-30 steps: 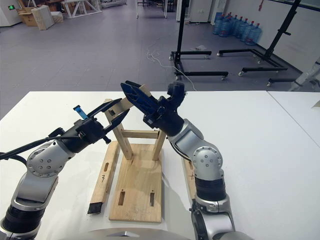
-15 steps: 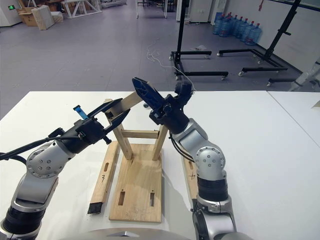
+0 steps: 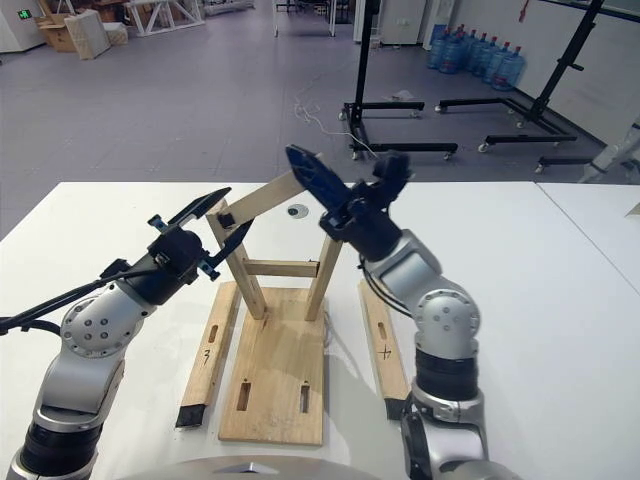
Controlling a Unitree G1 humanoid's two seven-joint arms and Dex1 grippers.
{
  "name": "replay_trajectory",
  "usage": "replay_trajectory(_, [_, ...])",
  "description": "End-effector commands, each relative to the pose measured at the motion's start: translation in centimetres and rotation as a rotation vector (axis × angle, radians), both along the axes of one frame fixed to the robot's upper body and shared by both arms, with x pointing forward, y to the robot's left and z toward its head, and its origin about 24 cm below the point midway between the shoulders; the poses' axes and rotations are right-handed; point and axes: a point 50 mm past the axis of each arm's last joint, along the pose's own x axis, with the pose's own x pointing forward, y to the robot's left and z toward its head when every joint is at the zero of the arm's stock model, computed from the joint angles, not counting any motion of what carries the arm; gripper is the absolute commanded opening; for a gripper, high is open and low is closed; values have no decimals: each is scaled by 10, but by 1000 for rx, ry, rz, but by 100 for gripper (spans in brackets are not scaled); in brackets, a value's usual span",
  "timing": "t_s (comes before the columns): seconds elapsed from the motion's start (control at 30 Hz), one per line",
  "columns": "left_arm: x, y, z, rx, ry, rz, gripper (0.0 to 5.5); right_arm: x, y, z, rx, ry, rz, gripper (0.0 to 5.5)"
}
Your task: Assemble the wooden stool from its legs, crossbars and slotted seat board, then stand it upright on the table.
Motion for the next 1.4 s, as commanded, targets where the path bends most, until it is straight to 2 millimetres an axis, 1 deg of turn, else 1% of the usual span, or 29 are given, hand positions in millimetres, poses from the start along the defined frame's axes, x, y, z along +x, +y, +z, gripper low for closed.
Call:
replay_trajectory(0.03, [-9,12,-1,-32,9,120,285,-8,-36,10,-29,98,-61,38])
replay_trajectory(0.13, [-21,18,-3,-69,15,199,289,-16,-64,9,-65,231,-61,38])
replay_trajectory(0.17, [-25,22,-4,-82,12,241,289,-21,-74,3,-123,289,-75,38])
replay_trajectory(0.23, [-34,30,-4,-108,2,334,289,-26,-88,-10,-241,401,-110,38])
replay_trajectory(0.33, [-39,44,1,-153,-28,461,289,-37,-101,-35,-452,542,-236,38])
replay_trajectory(0.4, [-39,50,3,-164,-41,500,289,-44,-110,-52,-601,595,-419,38])
replay_trajectory(0.43, [-39,51,4,-165,-42,510,289,-46,-111,-57,-640,602,-477,38])
replay_trajectory(0.5, [-38,53,4,-164,-39,511,289,-52,-109,-65,-676,608,-544,38])
replay_trajectory(0.57, [-34,55,6,-159,-32,498,289,-63,-104,-74,-719,622,-608,38])
replay_trajectory(0.67, [-31,57,9,-151,-21,475,289,-78,-99,-80,-727,646,-657,38])
replay_trajectory(0.73, [-28,56,10,-138,-11,448,289,-81,-98,-85,-729,656,-701,38])
replay_trajectory(0.83, [-22,56,11,-134,2,419,289,-84,-100,-103,-711,704,-759,38])
replay_trajectory(0.9, [-19,55,12,-127,9,398,289,-87,-100,-111,-700,714,-776,38])
replay_trajectory(1.07, [-15,53,11,-119,22,363,289,-87,-100,-119,-684,701,-803,38])
replay_trajectory(1.13, [-14,52,11,-117,25,356,289,-83,-101,-116,-660,670,-817,38])
replay_trajectory(1.23, [-13,51,12,-118,23,349,289,-76,-100,-105,-619,628,-824,38])
replay_trajectory(1.4, [-12,50,11,-116,24,346,289,-66,-82,-83,-579,585,-815,38])
